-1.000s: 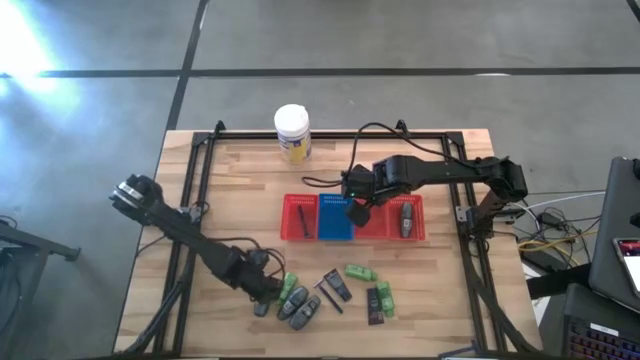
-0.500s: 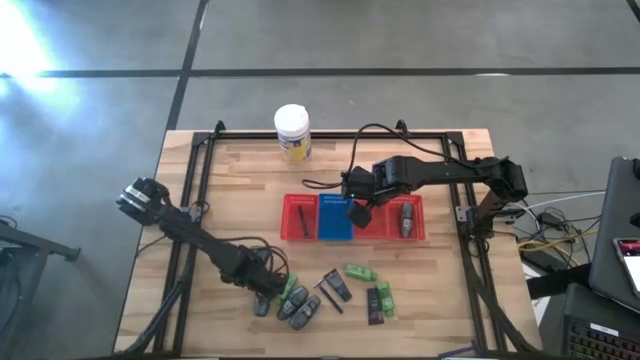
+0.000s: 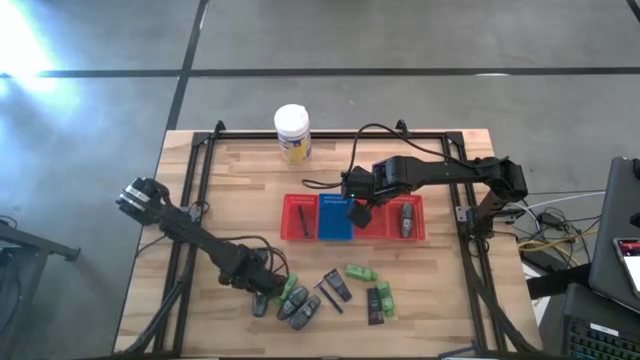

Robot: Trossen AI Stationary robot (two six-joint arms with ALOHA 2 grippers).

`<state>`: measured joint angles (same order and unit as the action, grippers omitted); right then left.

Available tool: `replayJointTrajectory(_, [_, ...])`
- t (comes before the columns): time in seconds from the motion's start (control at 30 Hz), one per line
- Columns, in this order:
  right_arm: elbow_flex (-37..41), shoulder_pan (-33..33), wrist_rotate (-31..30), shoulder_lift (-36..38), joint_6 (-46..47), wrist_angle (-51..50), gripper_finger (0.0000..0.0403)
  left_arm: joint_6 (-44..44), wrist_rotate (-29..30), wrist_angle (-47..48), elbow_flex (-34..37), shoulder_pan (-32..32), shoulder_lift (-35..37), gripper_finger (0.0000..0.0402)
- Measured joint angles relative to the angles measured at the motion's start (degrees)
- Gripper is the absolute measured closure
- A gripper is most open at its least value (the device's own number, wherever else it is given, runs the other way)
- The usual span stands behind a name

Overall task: Pick & Place Travel size toiletries
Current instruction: Put the gray deodorant into the right red bin

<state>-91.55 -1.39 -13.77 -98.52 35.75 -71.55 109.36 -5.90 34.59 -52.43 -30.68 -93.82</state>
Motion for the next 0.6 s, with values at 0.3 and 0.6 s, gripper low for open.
replayJointTrajectory(0.3, [0.07,0.00,-1.25,0.00,-0.02,0.13,0.0068,-2.50,4.85,-3.55,-0.33,1.38,1.37,0.0113])
replayJointTrajectory(0.6, [0.09,0.00,-1.27,0.00,-0.93,0.13,0.0049,-43.38,2.66,-3.31,-0.49,1.17,8.68,0.0114])
